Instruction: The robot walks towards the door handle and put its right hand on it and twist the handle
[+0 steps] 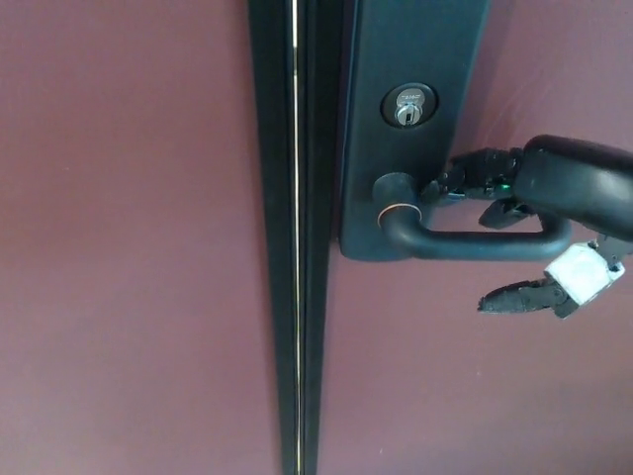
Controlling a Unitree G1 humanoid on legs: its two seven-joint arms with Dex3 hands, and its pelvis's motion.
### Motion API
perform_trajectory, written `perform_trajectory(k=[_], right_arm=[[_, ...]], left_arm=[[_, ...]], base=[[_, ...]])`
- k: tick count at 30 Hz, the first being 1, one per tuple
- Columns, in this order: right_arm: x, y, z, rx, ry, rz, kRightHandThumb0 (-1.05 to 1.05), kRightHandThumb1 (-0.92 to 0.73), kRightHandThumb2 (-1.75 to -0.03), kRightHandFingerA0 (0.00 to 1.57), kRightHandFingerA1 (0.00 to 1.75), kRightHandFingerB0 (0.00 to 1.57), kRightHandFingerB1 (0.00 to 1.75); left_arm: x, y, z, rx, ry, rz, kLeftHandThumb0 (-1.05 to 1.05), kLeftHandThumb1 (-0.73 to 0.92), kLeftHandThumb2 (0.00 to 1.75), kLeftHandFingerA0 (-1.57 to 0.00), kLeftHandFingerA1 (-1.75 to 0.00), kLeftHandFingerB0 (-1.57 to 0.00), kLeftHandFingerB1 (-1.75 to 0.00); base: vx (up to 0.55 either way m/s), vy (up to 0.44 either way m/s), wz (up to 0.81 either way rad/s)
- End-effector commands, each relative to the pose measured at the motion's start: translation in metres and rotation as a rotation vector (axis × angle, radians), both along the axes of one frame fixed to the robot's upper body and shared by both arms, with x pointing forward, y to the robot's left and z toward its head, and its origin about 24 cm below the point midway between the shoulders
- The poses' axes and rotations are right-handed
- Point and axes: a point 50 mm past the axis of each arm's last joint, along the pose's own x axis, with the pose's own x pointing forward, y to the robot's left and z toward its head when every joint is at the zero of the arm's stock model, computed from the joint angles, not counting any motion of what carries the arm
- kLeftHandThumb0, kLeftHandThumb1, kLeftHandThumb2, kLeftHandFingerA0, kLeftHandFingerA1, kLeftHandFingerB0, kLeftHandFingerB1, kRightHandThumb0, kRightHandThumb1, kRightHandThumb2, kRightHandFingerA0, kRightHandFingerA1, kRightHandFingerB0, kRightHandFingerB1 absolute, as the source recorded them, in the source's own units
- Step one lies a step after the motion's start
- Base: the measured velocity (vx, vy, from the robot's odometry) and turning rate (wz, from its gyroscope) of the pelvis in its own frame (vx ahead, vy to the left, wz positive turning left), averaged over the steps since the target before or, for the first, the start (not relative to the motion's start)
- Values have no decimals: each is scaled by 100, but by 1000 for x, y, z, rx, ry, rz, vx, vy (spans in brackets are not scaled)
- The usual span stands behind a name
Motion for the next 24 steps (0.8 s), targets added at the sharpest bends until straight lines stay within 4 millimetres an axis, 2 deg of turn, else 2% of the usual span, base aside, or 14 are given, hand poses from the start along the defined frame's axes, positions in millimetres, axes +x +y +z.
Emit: perform_trajectory(k=[1, 2, 3, 7, 8, 17, 18, 21, 22, 24], right_arm=[[-3, 5, -19, -95, 101, 26, -55, -54, -56, 41, 39, 34, 34], [-3, 7, -20, -131, 109, 41, -56, -54, -57, 41, 40, 34, 34], [-3, 8, -21, -151, 110, 48, -51, -41, -81, 39, 55, 23, 45], [-4, 12, -20, -217, 103, 72, -55, -42, -81, 38, 54, 23, 44], [-4, 13, -20, -226, 103, 75, -55, -42, -81, 38, 54, 23, 44], [-10, 14, -20, -243, 110, 87, -56, -43, -81, 40, 54, 25, 44], [-10, 15, -23, -226, 117, 83, -55, -43, -82, 42, 55, 26, 45], [-10, 15, -23, -225, 117, 82, -55, -43, -82, 42, 55, 26, 45], [-9, 16, -24, -213, 96, 80, -56, -45, -77, 60, 58, 50, 51], [-8, 16, -26, -195, 64, 77, -56, -45, -77, 60, 58, 50, 51]], left_arm=[[-3, 2, 0, -2, 16, -9, -43, 46, 76, -57, -56, -45, -51], [-3, 2, 0, -4, 15, -2, -43, 47, 76, -57, -56, -45, -51], [-3, 2, 0, -2, 20, -2, -43, 47, 76, -57, -56, -45, -51], [-1, 3, 1, -2, 18, 1, -43, 46, 76, -57, -56, -46, -51], [-1, 3, 1, -3, 16, 3, -36, 55, 56, -64, -46, -51, -40], [-3, 3, 1, -8, 14, 4, -36, 55, 57, -65, -47, -51, -40], [-3, 3, 1, 1, 22, -13, -43, 46, 76, -57, -56, -45, -51], [-3, 3, 1, 2, 23, -15, -43, 46, 76, -57, -56, -45, -51], [-3, 3, 1, 8, 22, -22, -43, 46, 76, -56, -56, -47, -51], [-2, 3, 1, 16, 21, -31, -43, 46, 76, -56, -56, -47, -51]], base=[[0, 0, 0], [0, 0, 0], [0, 0, 0], [0, 0, 0], [0, 0, 0], [0, 0, 0], [0, 0, 0], [0, 0, 0], [0, 0, 0], [0, 0, 0]])
